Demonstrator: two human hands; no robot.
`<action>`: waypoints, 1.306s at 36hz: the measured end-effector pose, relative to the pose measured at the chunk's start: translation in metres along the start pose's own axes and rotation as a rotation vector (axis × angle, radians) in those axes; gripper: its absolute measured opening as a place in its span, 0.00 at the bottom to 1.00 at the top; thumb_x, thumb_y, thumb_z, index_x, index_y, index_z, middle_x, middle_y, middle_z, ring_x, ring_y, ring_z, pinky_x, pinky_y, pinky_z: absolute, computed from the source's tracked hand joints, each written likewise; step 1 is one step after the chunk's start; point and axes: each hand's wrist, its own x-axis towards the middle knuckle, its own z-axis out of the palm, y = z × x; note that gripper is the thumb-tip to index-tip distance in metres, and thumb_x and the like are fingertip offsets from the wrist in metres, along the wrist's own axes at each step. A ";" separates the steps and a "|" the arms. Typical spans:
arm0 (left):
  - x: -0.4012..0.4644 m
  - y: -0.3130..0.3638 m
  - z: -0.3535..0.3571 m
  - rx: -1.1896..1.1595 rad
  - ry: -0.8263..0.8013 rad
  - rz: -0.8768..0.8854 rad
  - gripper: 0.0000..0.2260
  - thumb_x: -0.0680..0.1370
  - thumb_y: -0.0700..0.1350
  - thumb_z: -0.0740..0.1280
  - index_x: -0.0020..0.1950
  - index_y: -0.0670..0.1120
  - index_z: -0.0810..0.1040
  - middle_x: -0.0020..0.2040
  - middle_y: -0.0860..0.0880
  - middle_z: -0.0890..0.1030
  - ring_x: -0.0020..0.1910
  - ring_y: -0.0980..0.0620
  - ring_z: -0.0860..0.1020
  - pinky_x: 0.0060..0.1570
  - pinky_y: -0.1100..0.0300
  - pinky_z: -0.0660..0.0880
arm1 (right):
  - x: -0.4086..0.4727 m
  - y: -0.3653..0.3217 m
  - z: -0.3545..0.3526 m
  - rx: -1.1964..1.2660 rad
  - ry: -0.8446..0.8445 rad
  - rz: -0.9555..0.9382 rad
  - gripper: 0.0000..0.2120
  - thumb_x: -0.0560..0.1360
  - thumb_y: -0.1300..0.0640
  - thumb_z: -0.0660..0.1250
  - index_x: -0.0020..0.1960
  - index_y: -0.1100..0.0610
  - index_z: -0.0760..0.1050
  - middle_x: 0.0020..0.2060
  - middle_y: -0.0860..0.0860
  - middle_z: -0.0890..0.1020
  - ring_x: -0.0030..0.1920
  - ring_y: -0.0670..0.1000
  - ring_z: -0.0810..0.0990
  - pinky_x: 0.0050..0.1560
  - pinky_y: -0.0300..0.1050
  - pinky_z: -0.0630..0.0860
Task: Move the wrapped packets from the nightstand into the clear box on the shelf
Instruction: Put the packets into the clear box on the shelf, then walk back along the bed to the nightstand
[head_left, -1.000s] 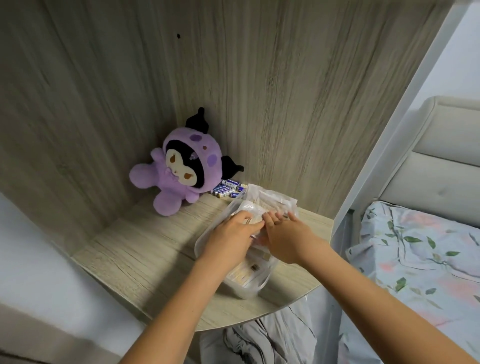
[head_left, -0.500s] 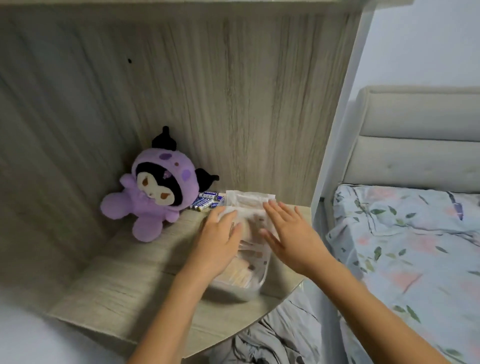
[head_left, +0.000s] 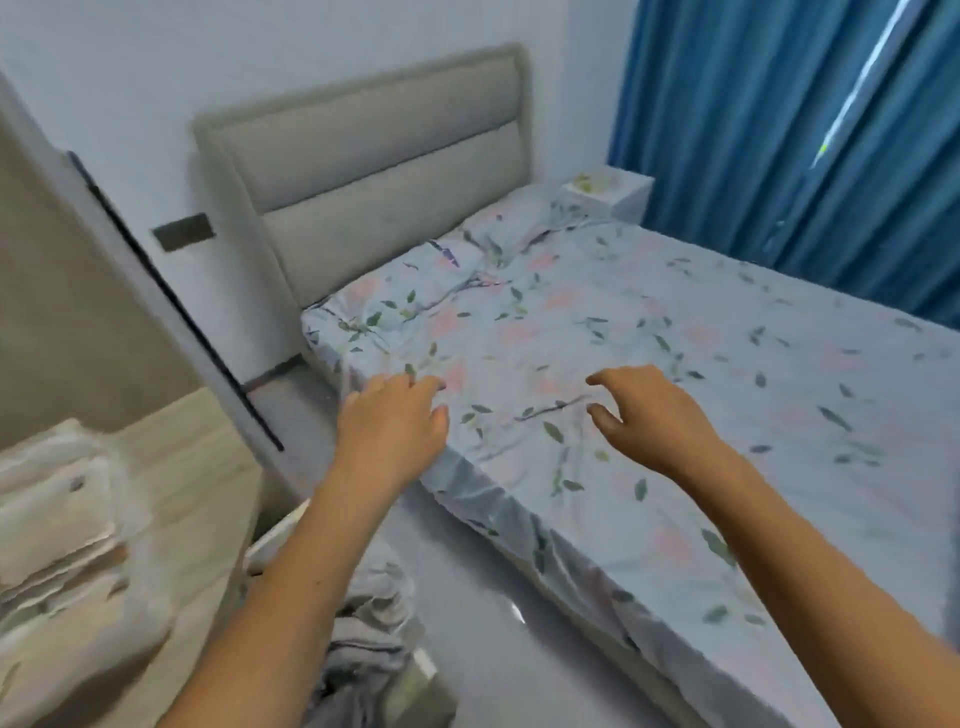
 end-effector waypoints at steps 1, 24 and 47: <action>0.006 0.022 0.007 0.026 -0.031 0.072 0.18 0.82 0.51 0.54 0.72 0.53 0.67 0.64 0.47 0.75 0.63 0.44 0.71 0.57 0.50 0.71 | -0.016 0.025 -0.004 -0.018 0.006 0.064 0.19 0.80 0.49 0.58 0.69 0.51 0.68 0.65 0.51 0.75 0.67 0.55 0.69 0.59 0.49 0.71; -0.095 0.577 0.129 0.232 -0.311 1.003 0.18 0.82 0.53 0.52 0.70 0.56 0.69 0.66 0.49 0.75 0.64 0.46 0.72 0.57 0.53 0.70 | -0.415 0.416 -0.032 -0.064 -0.079 0.906 0.20 0.80 0.50 0.55 0.70 0.52 0.66 0.65 0.51 0.73 0.65 0.54 0.69 0.61 0.48 0.69; -0.039 0.839 0.172 0.177 -0.325 1.061 0.17 0.82 0.52 0.53 0.67 0.53 0.74 0.62 0.48 0.79 0.58 0.47 0.76 0.56 0.53 0.73 | -0.398 0.655 -0.078 -0.061 0.009 0.881 0.19 0.80 0.52 0.55 0.70 0.51 0.67 0.64 0.49 0.75 0.64 0.53 0.70 0.60 0.46 0.69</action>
